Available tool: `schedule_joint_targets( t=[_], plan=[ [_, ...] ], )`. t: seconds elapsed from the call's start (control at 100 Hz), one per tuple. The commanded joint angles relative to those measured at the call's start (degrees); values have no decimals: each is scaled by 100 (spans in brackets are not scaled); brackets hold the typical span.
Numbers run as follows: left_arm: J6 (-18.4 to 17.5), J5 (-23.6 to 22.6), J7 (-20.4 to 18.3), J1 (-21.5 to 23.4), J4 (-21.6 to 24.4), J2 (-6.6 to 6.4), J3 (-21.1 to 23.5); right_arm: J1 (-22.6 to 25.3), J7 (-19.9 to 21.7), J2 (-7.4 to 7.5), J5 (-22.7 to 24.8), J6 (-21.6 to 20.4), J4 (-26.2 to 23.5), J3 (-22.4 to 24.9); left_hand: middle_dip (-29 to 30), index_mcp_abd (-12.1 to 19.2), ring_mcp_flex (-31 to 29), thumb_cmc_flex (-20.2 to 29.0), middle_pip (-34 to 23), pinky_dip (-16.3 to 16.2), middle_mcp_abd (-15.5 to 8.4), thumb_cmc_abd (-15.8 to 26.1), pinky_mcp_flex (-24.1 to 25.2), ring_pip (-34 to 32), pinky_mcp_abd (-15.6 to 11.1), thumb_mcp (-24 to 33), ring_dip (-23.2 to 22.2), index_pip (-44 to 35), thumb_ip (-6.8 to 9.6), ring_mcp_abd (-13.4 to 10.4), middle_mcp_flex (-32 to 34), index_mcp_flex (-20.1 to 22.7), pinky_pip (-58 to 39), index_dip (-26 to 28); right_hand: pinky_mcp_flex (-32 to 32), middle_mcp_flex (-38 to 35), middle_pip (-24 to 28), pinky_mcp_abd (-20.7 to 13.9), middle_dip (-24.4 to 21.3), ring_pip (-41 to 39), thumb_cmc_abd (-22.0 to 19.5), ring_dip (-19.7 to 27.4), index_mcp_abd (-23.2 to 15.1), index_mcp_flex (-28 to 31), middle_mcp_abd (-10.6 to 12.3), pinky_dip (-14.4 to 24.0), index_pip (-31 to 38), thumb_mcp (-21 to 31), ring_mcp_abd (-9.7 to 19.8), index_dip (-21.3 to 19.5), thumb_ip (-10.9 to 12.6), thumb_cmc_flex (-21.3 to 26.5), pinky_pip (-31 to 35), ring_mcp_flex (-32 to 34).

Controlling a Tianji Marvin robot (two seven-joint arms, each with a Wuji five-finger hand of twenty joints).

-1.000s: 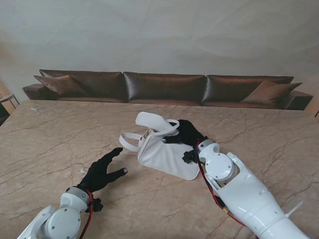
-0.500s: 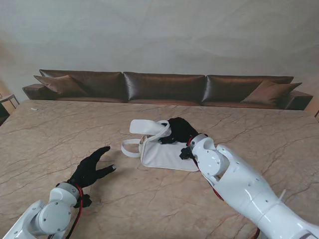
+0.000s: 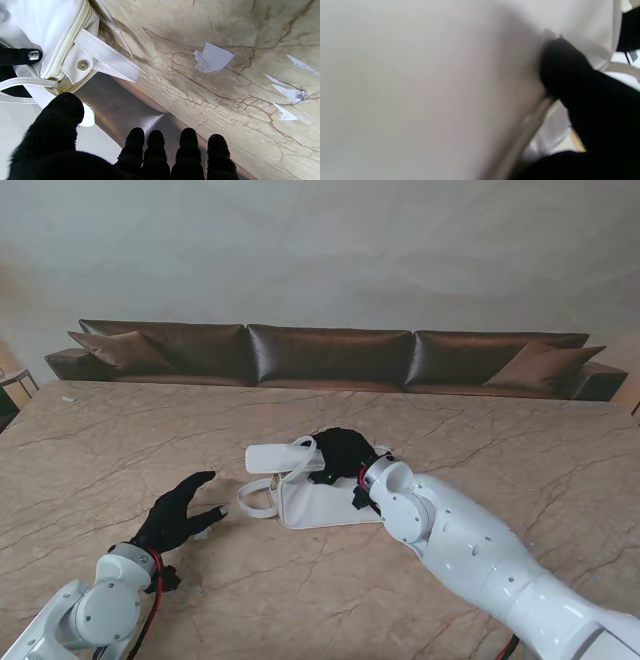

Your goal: Pack the cosmetics bag

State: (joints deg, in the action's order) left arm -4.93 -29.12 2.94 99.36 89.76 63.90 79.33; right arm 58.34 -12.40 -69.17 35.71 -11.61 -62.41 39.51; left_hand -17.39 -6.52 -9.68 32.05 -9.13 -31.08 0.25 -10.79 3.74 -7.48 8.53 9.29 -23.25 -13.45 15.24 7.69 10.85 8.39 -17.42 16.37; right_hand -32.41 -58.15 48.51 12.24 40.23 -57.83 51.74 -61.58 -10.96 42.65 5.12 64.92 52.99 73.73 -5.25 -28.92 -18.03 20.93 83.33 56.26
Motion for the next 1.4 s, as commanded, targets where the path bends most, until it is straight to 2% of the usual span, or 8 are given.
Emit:
schedule_joint_targets(
  t=[0.0,0.03,0.19,0.51,0.85,1.06,1.13,1.39],
  plan=[
    [-27,24,-23,8,3,20,6,30,61,73,13,9,-144,-7,69,-11,213,-218,134,-75,-167,215,9,59,-208,-138,48,-168,-204,-210,-134,29,137,-86,239,549,-258,-123,-365,404,-680,194,-551,-225,168,90,-678,33,191,-37,813,-477,-211,-355],
    [-34,25,-25,1,0,19,4,49,122,99,26,13,-188,14,65,-1,294,-221,148,-92,-161,216,3,86,-212,-140,56,-164,-205,-248,-144,27,115,-90,405,813,-428,-134,-545,740,-864,344,-316,-335,133,79,-1137,-210,189,-200,1125,-717,-392,-592],
    [-40,5,-85,-43,-4,5,-8,206,561,249,46,27,-506,229,35,-7,392,-225,188,-119,-155,225,41,146,-240,-144,85,-147,-209,-292,-160,28,109,-101,1322,2089,-1197,-184,-1235,2373,-783,1348,371,-1371,-49,-283,-2294,-1034,183,320,863,-1412,-1834,-1770],
    [-145,-40,66,-133,-40,27,-97,694,1152,428,-237,-70,-1117,988,-93,-120,266,-234,-120,-87,-100,188,20,31,-370,-117,-7,-383,-188,-240,-15,175,258,-58,2536,3877,-2396,-392,-2599,4840,-1078,3692,1490,-2877,-757,-2378,-3397,-1301,-32,1080,689,-2032,-4772,-3321],
    [-258,-119,160,-160,66,36,-88,1958,2062,760,-124,-202,-2423,2761,26,-59,199,-314,-220,-14,-165,203,-95,17,-331,-121,41,-456,-194,-282,39,343,223,-140,2722,3840,-3084,-767,-2903,5097,-1417,4273,1562,-2663,-963,-3448,-3599,-1623,44,1083,725,-2033,-5458,-3550],
    [-351,-213,330,-219,147,58,-111,2915,2235,825,-122,-308,-3014,3795,320,109,-40,-475,-481,485,-219,242,-242,107,-402,-98,321,-391,-220,-381,129,671,-98,-357,2501,3094,-3884,-1054,-3227,5097,-2799,4553,1425,-2327,-871,-4133,-3521,-3519,265,1162,1284,-1790,-5543,-3296],
    [-416,-209,323,-264,166,56,-130,3182,2123,815,-53,-405,-3069,4021,445,131,-108,-576,-552,902,-200,257,-286,68,-518,-89,465,-307,-234,-468,171,799,-295,-436,2394,2841,-4170,-1101,-3365,5071,-2547,4575,1399,-2267,-873,-4326,-3461,-2935,290,1188,1481,-2359,-5521,-3215],
    [-536,-166,324,-520,144,64,-286,3872,1628,740,-64,-704,-2979,4446,462,185,-158,-825,-508,1583,-210,376,-252,-80,-766,-88,605,-135,-276,-600,281,982,-774,-524,2392,2392,-4886,-1170,-3740,5064,-2616,4605,1346,-2258,-865,-4541,-3388,-2870,341,1228,1493,-2471,-5486,-3227]
  ],
)
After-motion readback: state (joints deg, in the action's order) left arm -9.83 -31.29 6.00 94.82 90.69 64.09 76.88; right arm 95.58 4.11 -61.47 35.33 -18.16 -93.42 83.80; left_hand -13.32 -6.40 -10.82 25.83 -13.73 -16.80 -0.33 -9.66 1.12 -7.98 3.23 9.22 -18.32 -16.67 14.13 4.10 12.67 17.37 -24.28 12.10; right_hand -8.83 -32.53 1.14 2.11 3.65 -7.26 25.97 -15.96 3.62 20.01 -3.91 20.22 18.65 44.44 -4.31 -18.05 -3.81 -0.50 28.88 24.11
